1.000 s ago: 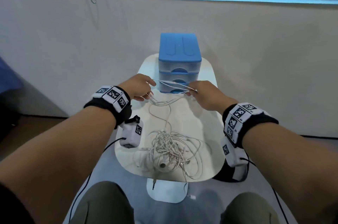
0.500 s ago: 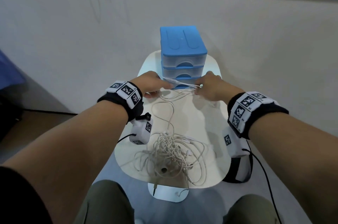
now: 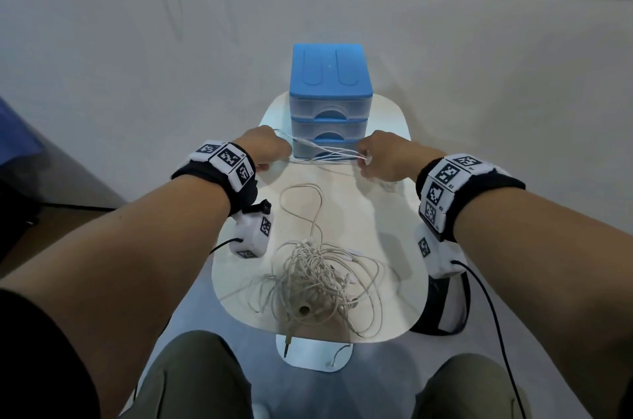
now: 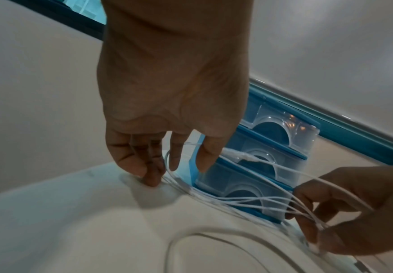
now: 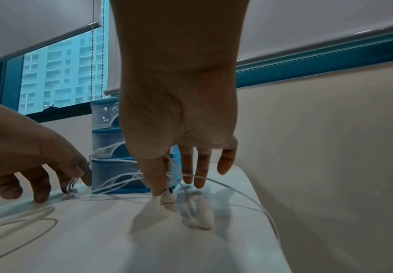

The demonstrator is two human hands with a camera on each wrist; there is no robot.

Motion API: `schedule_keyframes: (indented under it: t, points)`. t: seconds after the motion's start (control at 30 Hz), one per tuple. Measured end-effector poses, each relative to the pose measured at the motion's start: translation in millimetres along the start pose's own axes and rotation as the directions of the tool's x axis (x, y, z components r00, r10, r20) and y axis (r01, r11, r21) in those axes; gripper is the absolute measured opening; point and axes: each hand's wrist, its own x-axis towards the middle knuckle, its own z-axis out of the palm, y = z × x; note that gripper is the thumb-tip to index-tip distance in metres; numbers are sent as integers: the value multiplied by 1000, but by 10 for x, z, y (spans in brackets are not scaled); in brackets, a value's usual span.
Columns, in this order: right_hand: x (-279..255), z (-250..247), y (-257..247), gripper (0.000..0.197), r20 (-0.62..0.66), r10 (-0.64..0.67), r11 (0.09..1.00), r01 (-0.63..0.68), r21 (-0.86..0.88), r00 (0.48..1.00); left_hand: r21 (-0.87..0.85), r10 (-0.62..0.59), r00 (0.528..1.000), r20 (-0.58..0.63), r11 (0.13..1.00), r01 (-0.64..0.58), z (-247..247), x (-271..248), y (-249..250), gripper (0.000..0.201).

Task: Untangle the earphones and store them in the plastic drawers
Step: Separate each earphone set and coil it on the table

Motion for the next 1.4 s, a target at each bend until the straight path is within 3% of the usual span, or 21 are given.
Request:
schedule_keyframes:
  t: [0.17,0.23,0.3,0.4,0.5,0.6,0.73,0.8,0.87,0.93,1.03,1.2,1.27,1.4]
  points:
    - [-84,-9,37,70,67,73,989,-81,121,995,112,37,999,0,993,-36,-113,-130,-22,25]
    - [-195,-31,49,78,60,93,987,-100,126,994,151,81,997,-5,985,-79,-179,-240,-51,24]
    - [-387,-31,56,64,-67,75,979,-61,192,995,141,150,988,-23,979,-146,-233,-414,-91,19]
    - [-786,74,34,28,-290,29,903,99,417,957,43,275,962,-1,961,-274,-259,-779,-180,8]
    - [-1123,252,-39,6,-189,2,850,98,517,982,109,380,919,104,914,-390,-176,-1145,-242,4]
    - [-1281,400,-96,7,-70,-5,831,43,554,998,148,422,882,209,878,-455,-29,-1461,-225,11]
    - [-1361,554,-184,18,42,37,806,-55,590,998,277,376,832,407,817,-505,275,-1649,-258,57]
    - [-1387,677,-215,20,63,59,808,-85,583,996,352,335,829,447,787,-508,447,-1677,-305,74]
    - [-1407,783,-218,17,22,87,781,-82,619,996,358,357,854,378,795,-490,580,-1661,-364,65]
    - [-1435,843,-202,12,-17,110,749,-71,659,994,348,400,871,285,804,-483,653,-1653,-399,39]
    - [-1480,892,-167,10,-46,129,681,-55,730,991,265,425,875,231,838,-477,707,-1685,-398,17]
    - [-1521,983,-166,5,-79,152,580,-24,814,985,-40,393,900,190,919,-392,693,-1789,-385,12]
    - [-1542,999,-186,3,-100,164,549,-6,836,981,-215,382,908,174,914,-343,671,-1810,-437,11]
    - [-1586,1023,-164,7,-126,151,410,54,911,981,-398,429,891,150,851,-343,624,-1874,-502,14]
